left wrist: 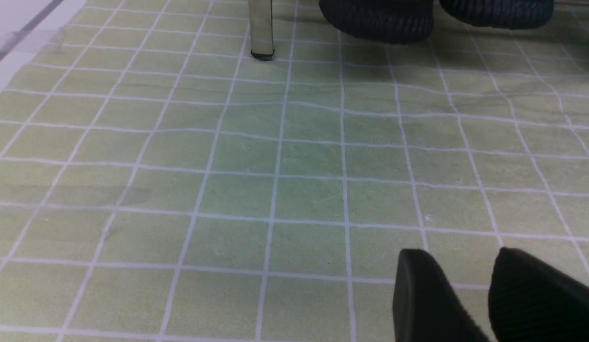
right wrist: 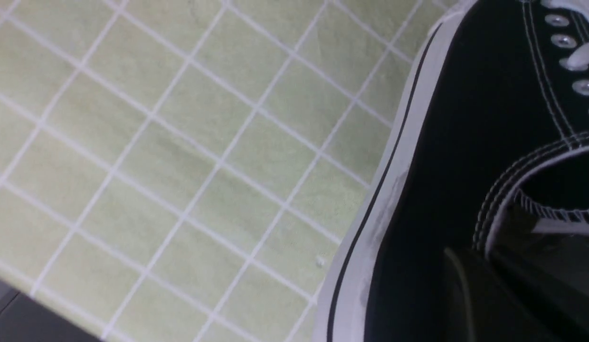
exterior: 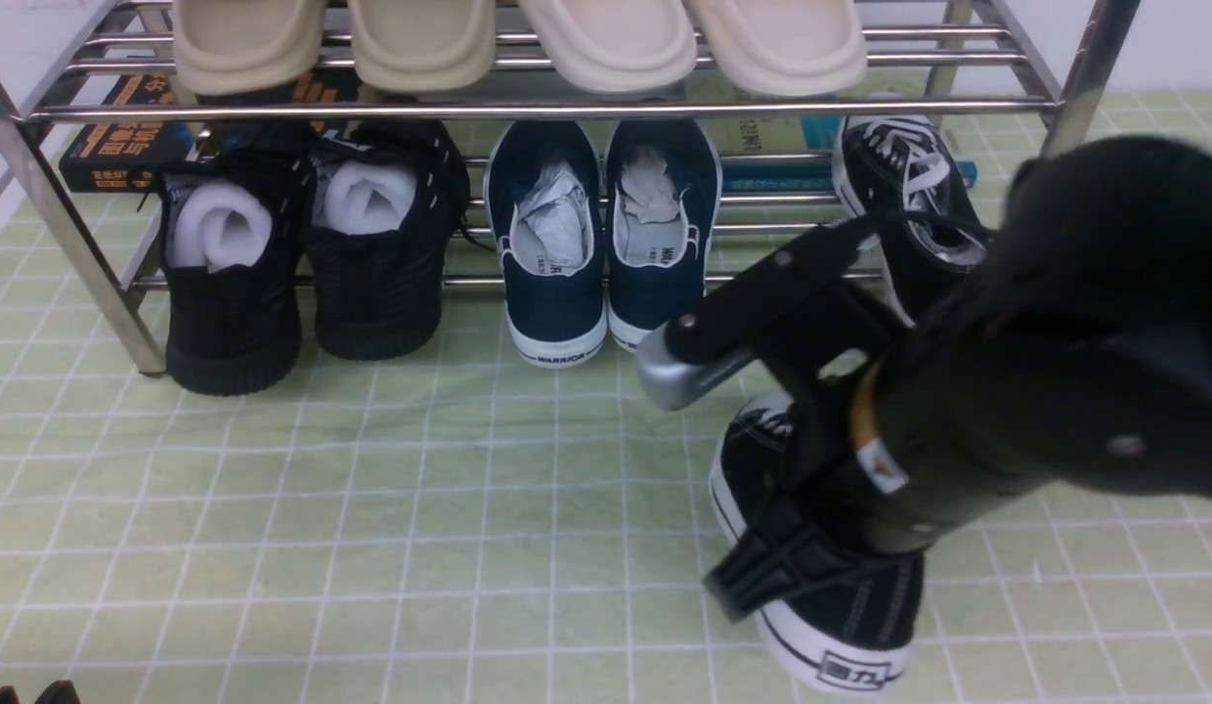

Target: Take the shoes off the shelf with your hand from the green coffee tablecloth.

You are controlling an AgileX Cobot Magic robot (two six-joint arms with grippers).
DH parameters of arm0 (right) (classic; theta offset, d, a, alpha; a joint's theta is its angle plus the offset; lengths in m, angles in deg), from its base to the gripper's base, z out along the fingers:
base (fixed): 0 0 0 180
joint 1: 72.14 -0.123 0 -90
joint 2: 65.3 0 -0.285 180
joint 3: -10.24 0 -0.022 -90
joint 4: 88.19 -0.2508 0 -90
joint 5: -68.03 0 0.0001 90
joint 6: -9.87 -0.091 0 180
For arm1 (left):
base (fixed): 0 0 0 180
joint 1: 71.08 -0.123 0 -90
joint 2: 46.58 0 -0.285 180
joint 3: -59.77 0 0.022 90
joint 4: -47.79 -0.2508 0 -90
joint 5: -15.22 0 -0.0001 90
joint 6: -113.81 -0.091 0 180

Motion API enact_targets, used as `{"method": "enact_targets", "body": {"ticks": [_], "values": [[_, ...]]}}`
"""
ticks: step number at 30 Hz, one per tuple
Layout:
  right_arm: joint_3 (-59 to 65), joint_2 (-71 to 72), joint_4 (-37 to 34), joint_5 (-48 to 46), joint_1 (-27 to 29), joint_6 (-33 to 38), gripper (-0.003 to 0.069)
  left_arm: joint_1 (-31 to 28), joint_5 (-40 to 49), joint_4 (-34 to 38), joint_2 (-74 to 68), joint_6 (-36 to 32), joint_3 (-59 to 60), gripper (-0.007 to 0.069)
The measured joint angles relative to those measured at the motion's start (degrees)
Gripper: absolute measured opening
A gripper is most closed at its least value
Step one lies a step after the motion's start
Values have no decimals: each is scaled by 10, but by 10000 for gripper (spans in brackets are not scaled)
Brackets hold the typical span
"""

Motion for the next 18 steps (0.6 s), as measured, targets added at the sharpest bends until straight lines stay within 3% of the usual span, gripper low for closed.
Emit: {"method": "enact_targets", "body": {"ticks": [18], "values": [[-13,-44,9,56,-3,-21,24,0,0,0,0,0,0,242]]}}
